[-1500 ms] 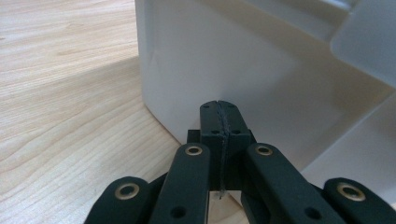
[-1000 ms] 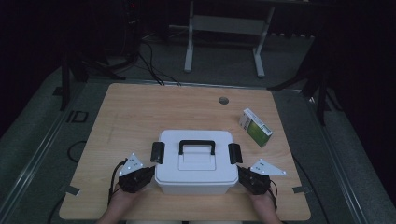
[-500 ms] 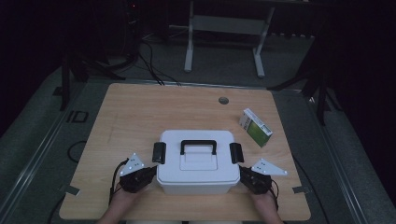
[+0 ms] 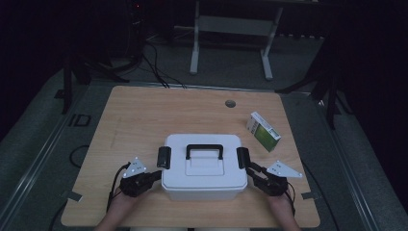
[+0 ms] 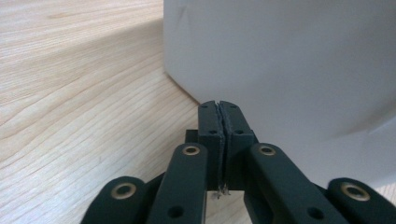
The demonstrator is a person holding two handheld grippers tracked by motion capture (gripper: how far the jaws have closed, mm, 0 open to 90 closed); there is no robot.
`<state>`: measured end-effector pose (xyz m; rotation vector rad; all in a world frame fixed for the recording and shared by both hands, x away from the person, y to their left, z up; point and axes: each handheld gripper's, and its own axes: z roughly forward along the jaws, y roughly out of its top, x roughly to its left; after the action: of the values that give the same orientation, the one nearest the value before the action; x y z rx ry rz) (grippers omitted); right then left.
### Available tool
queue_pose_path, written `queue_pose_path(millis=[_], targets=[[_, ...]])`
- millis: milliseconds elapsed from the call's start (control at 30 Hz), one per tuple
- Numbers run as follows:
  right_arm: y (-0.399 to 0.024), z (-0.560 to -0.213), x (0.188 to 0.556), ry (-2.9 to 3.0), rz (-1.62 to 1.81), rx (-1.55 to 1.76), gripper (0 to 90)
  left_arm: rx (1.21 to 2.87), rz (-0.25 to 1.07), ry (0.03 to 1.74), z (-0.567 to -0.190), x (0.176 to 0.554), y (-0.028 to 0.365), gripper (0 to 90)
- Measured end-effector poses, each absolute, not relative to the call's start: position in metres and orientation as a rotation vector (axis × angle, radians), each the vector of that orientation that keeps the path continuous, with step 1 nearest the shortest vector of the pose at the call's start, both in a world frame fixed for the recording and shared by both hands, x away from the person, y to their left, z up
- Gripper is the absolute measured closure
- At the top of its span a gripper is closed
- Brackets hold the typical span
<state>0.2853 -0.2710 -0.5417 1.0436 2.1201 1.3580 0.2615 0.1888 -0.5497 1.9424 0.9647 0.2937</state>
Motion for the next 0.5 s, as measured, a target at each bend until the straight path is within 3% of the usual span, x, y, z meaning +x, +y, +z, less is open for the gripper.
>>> queue_pose_path(millis=[267, 500], targets=[[-0.277, -0.549, 0.288, 2.142, 1.296, 1.033, 11.8, 2.025, 0.240, 0.998, -0.550, 0.263, 0.201, 74.8], [-0.287, -0.548, 0.290, 2.115, 1.323, 1.055, 11.1, 2.093, 0.214, 1.023, -0.547, 0.262, 0.216, 65.8]])
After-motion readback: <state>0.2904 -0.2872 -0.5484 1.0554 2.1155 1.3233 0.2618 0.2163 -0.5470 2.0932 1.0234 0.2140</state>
